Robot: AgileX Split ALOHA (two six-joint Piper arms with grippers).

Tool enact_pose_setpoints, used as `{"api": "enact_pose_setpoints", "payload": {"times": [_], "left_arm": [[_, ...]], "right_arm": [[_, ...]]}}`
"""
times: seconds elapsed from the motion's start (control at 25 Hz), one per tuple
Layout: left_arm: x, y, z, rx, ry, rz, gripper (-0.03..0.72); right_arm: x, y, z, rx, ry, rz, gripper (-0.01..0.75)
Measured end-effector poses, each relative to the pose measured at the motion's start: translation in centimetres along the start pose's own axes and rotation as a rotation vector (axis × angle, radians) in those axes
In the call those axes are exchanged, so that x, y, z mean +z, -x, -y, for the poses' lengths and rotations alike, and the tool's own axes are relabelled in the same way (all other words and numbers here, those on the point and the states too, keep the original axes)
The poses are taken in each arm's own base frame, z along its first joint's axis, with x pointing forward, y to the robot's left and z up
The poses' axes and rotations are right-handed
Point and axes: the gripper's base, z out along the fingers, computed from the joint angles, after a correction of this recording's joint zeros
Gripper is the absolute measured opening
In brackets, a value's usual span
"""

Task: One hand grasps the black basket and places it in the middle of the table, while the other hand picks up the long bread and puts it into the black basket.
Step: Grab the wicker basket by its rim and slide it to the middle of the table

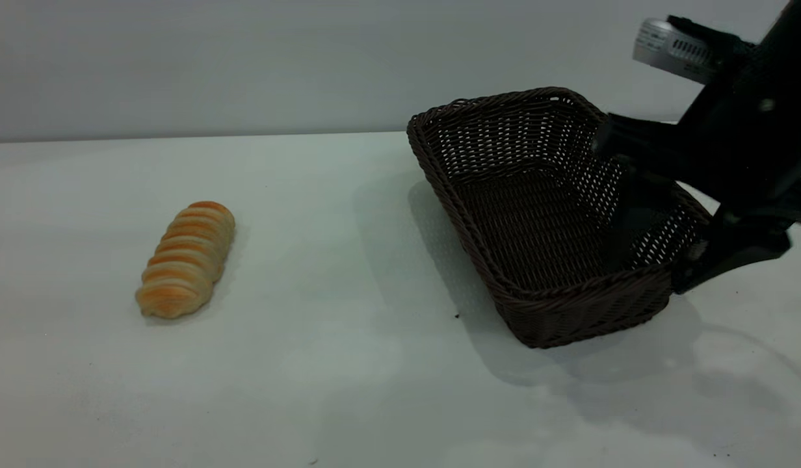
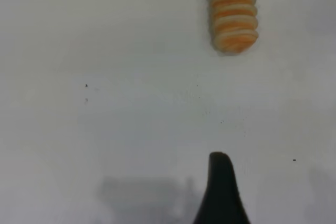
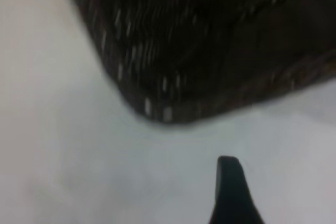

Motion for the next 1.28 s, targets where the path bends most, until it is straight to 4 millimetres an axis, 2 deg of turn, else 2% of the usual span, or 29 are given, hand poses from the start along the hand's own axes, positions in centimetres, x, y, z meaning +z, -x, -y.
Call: {"api": "enact_pose_setpoints", "payload": {"times": [0.16,0.32,0.84,1.28], "left_arm": [[0.0,0.0,-0.1,0.005,0.006,0.000,0.590],[0.0,0.0,-0.1,0.011,0.013,0.003,0.590],[0.0,0.1,-0.1,0.013,0.015,0.007,0.590],[0.0,0.1,-0.1,0.013,0.015,0.013,0.590]], "right_arm": [[2.2,0.2,0.7,0.179,-0.031,-0.011,0.509],[3.7,0.2,1.1,0.267,-0.041,-0.018,0.509],[3.7,0.1,0.7,0.301,-0.007,-0.038,0.509],[3.8,1.2,0.3,0.484,0.060,0.058,0.509]]}}
